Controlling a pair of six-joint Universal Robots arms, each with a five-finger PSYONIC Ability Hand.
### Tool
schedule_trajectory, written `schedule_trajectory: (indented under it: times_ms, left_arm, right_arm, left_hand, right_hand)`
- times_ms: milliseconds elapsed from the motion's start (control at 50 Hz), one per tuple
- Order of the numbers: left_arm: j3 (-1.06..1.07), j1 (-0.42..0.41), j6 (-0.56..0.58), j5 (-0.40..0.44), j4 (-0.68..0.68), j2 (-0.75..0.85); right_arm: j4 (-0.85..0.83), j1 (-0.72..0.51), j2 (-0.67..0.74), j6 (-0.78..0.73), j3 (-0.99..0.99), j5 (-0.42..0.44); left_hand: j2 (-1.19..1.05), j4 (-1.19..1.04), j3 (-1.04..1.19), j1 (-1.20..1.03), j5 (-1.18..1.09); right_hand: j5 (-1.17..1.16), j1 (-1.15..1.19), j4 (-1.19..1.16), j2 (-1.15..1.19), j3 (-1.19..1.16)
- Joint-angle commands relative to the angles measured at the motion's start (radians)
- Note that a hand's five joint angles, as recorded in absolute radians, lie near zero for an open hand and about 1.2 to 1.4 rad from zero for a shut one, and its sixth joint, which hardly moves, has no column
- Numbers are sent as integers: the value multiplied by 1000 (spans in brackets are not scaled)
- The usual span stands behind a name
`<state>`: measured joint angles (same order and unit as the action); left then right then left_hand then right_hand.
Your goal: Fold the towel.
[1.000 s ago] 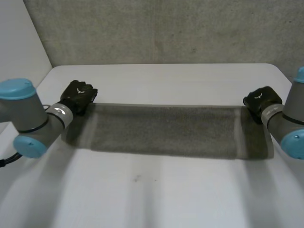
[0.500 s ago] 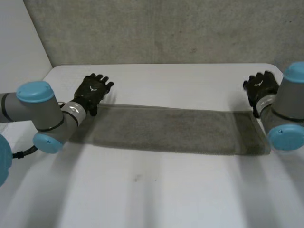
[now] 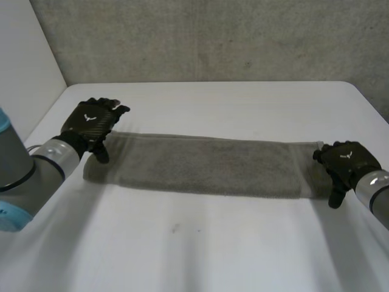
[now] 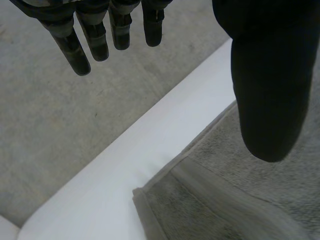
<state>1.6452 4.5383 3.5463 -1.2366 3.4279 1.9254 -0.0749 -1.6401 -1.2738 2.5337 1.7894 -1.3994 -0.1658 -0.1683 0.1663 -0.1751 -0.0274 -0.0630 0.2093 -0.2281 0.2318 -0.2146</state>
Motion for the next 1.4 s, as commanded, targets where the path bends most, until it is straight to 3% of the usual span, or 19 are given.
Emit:
schedule_trajectory:
  times_ms: [20, 260, 300, 320, 340, 520, 620, 740, 860, 960, 1000, 1040, 1060, 1120, 1300, 1320, 1360, 1380, 1400]
  left_arm:
    - [81, 42, -83, 9, 1, -77]
    - [123, 50, -83, 9, 2, -91]
    - [127, 50, -84, 9, 2, -91]
    - [130, 50, -84, 9, 2, -89]
    - [131, 48, -83, 9, 4, -89]
    - [134, 44, -84, 9, 2, -103]
    - [143, 48, -83, 8, 2, -127]
    - [159, 48, -84, 8, 2, -146]
    - [165, 48, -86, 6, 2, -157]
    - [165, 47, -87, 5, 1, -174]
    - [165, 45, -89, 5, 1, -178]
    - [166, 44, -89, 5, 1, -186]
    - [166, 44, -89, 5, 1, -186]
    - [177, 42, -90, 6, 1, -189]
    - [174, 30, -90, 8, 8, -175]
    - [168, 24, -92, 8, 11, -172]
    - [147, 1, -93, 8, 16, -149]
    - [146, 1, -93, 8, 16, -149]
    - [128, -28, -95, 6, 16, -114]
  right_arm:
    - [-170, 37, 56, 0, 82, 33]
    - [-267, 49, 162, -18, 64, 39]
    - [-273, 56, 168, -19, 61, 39]
    - [-284, 66, 171, -21, 59, 34]
    - [-299, 80, 168, -21, 59, 30]
    - [-336, 210, 148, -61, 35, 17]
    - [-299, 413, 127, -195, -36, 16]
    - [-247, 422, 119, -265, -100, 19]
    - [-209, 247, 31, -171, -189, 11]
    - [-195, -54, 2, -81, -269, -7]
    - [-198, -135, 11, -78, -281, -9]
    - [-201, -310, 65, -81, -307, -9]
    - [-201, -311, 65, -81, -308, -9]
    - [-197, -545, 180, -84, -347, -7]
    - [-197, -690, 355, -92, -372, -6]
    - [-192, -698, 372, -96, -383, -6]
    - [-192, -698, 373, -110, -386, -24]
    - [-192, -698, 373, -110, -386, -24]
    - [-189, -693, 363, -110, -384, -47]
  left_hand:
    - [-9, -6, 8, 1, 27]
    - [-9, -6, 8, 1, 27]
    - [-9, -6, 8, 1, 27]
    - [-9, -6, 8, 1, 27]
    - [-9, -6, 8, 1, 27]
    - [-9, -6, 8, 1, 27]
    - [-9, -6, 8, 1, 27]
    - [-9, -6, 8, 1, 27]
    - [-9, -6, 8, 1, 27]
    - [-9, -6, 8, 1, 27]
    - [-9, -6, 8, 1, 27]
    - [-9, -6, 8, 1, 27]
    - [-9, -6, 8, 1, 27]
    - [-9, -6, 8, 1, 27]
    - [-9, -6, 8, 1, 27]
    - [-9, -6, 8, 1, 27]
    - [-9, -6, 8, 1, 27]
    - [-9, -6, 8, 1, 27]
    - [-9, -6, 8, 1, 27]
  right_hand:
    - [-170, 199, -180, 176, -193]
    - [-652, 680, -661, 658, -675]
    - [-819, 847, -829, 825, -842]
    - [-1075, 1103, -1084, 1081, -1098]
    - [-1158, 1186, -1167, 1164, -1181]
    - [-1159, 1187, -1168, 1164, -1182]
    - [-1159, 1187, -1168, 1164, -1182]
    - [-1159, 1187, -1168, 1164, -1182]
    - [-1159, 1187, -1168, 1164, -1182]
    - [-1159, 1187, -1168, 1164, -1182]
    - [-1159, 1187, -1168, 1164, -1182]
    - [-1159, 1187, -1168, 1164, -1182]
    - [-1159, 1187, -1168, 1164, -1182]
    - [-1159, 1187, -1168, 1164, -1182]
    - [-1159, 1187, -1168, 1164, -1182]
    - [-1043, 1072, -1053, 1049, -1066]
    - [-297, 326, -307, 303, -320]
    - [-294, 322, -303, 299, -317]
    - [0, 28, -10, 6, -23]
